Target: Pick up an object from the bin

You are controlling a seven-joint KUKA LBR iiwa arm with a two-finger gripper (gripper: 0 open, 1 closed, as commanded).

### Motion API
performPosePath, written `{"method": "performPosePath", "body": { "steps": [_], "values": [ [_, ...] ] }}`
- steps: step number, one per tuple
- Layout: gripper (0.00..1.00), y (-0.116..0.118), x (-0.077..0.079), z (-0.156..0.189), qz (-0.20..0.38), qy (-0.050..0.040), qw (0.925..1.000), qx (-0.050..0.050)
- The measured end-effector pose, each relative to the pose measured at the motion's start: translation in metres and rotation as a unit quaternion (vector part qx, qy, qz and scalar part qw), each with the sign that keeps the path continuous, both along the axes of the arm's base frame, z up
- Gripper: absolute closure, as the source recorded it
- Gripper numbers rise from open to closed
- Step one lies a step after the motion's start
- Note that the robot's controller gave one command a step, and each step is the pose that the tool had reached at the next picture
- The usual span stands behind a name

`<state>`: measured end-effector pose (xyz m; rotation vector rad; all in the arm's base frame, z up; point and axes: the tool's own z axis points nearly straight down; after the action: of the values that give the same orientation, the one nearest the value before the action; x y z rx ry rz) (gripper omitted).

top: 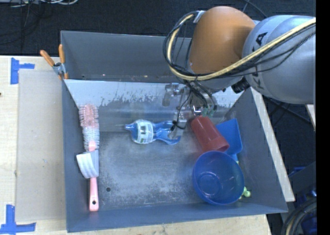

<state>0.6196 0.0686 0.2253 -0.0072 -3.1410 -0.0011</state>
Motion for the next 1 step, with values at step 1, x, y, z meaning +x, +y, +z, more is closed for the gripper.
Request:
{"method": "performPosePath", "body": {
  "steps": [1],
  "values": [
    [0.0,0.0,0.0,0.0,0.0,0.0,1.0,0.0]
  ]
}}
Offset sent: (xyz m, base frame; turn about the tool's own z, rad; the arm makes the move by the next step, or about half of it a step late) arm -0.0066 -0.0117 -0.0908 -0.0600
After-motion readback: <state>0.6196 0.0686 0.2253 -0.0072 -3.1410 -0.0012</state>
